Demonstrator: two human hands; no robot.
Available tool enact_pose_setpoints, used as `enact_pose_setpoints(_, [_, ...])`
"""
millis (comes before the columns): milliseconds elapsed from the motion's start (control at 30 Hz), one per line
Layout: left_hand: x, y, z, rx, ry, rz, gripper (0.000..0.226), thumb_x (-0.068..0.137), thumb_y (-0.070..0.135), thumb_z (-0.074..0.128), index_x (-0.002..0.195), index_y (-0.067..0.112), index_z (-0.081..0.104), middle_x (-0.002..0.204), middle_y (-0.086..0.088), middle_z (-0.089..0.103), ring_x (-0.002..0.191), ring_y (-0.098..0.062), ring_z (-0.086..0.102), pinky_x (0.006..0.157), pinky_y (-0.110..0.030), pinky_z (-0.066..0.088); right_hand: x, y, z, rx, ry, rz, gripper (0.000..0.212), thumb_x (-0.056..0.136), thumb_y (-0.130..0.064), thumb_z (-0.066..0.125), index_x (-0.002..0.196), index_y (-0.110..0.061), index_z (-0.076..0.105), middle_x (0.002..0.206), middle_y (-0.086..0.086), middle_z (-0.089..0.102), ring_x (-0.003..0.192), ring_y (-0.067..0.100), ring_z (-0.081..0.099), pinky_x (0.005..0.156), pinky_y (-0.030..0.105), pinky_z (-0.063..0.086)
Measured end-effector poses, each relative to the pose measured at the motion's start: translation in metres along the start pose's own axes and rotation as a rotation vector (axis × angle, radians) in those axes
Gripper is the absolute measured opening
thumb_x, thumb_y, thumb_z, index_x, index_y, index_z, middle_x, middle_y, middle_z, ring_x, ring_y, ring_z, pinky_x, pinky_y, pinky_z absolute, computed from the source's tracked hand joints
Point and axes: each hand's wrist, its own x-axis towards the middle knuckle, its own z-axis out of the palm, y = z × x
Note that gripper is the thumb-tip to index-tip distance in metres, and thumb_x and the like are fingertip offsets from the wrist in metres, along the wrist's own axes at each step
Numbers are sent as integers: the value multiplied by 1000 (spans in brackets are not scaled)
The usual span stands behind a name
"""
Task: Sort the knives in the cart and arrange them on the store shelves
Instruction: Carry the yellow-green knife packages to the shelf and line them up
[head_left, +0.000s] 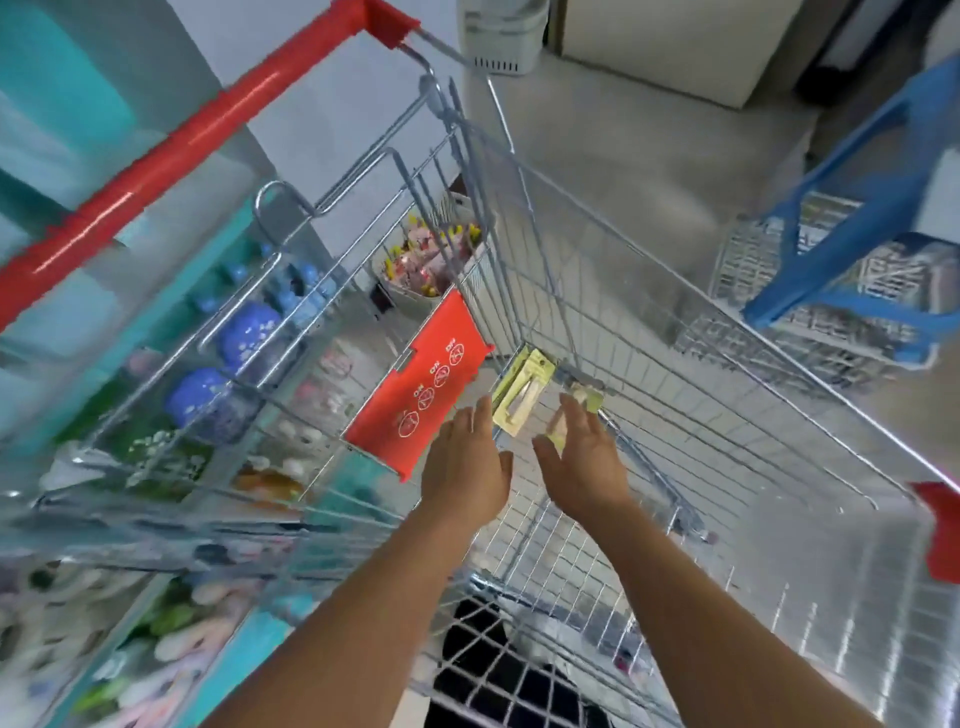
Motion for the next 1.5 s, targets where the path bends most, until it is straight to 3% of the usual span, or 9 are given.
enact_pose_setpoints(533, [161, -36, 137, 145, -146, 13, 72, 89, 24, 57, 148, 12, 17, 145, -13, 30, 126, -30, 38, 102, -38, 36, 138, 87, 95, 63, -29, 338, 76, 93, -31, 54, 152, -27, 6, 153, 9, 23, 136, 29, 32, 107, 41, 36])
enact_pose_setpoints(700, [174, -42, 179, 229, 39, -57, 74, 77, 21, 73, 142, 9, 39, 139, -18, 42, 118, -34, 47, 96, -39, 43, 158, 105, 119, -15, -23, 343, 72, 93, -31, 54, 151, -26, 12, 157, 10, 12, 142, 31, 18, 113, 40, 26])
enact_pose_setpoints(867, [185, -47, 194, 221, 201, -57, 67, 60, 9, 75, 125, 5, 59, 109, -15, 62, 91, -30, 60, 77, -35, 52, 168, 111, 135, -86, 31, 358, 70, 91, -30, 54, 149, -29, 15, 156, 9, 7, 139, 34, 17, 111, 43, 32])
enact_pose_setpoints(1033, [180, -53, 209, 265, 310, -23, 55, 71, 12, 52, 125, 3, 51, 123, -14, 56, 106, -28, 44, 86, -36, 50, 175, 109, 151, -130, 45, 361, 72, 89, -33, 54, 148, -33, 14, 156, 5, 7, 139, 31, 14, 111, 44, 31])
enact_pose_setpoints(1100, [181, -52, 211, 263, 328, -18, 47, 73, 13, 57, 119, 3, 57, 124, -13, 53, 107, -27, 43, 89, -36, 45, 177, 107, 154, -115, 72, 354, 70, 87, -35, 57, 146, -33, 20, 154, 7, 12, 137, 33, 17, 109, 46, 32])
enact_pose_setpoints(1200, [184, -48, 204, 225, 320, -49, 47, 66, 16, 76, 110, 10, 60, 116, -8, 55, 101, -24, 43, 84, -32, 40, 180, 107, 155, -85, 132, 346, 72, 83, -31, 62, 142, -33, 20, 150, 8, 18, 134, 33, 23, 108, 45, 34])
enact_pose_setpoints(1333, [186, -41, 194, 123, 215, -6, 24, 74, 20, 67, 95, 13, 58, 92, -8, 63, 86, -27, 56, 72, -32, 49, 187, 108, 163, -121, 117, 407, 84, 84, -40, 59, 147, -29, 4, 154, 11, 7, 138, 33, 16, 113, 43, 25])
enact_pose_setpoints(1433, [185, -36, 191, -27, -28, -82, 35, 91, 8, 50, 126, 10, 44, 113, -13, 59, 106, -32, 54, 81, -41, 46, 190, 108, 165, -114, 162, 433, 78, 87, -32, 54, 147, -29, 5, 154, 13, 9, 136, 34, 19, 113, 42, 24])
enact_pose_setpoints(1500, [185, -39, 194, -73, -52, -80, 41, 95, 10, 40, 136, 13, 33, 123, -12, 55, 111, -32, 53, 82, -43, 44, 190, 109, 164, -113, 247, 424, 67, 90, -23, 48, 146, -27, 11, 151, 12, 18, 131, 34, 26, 109, 42, 28])
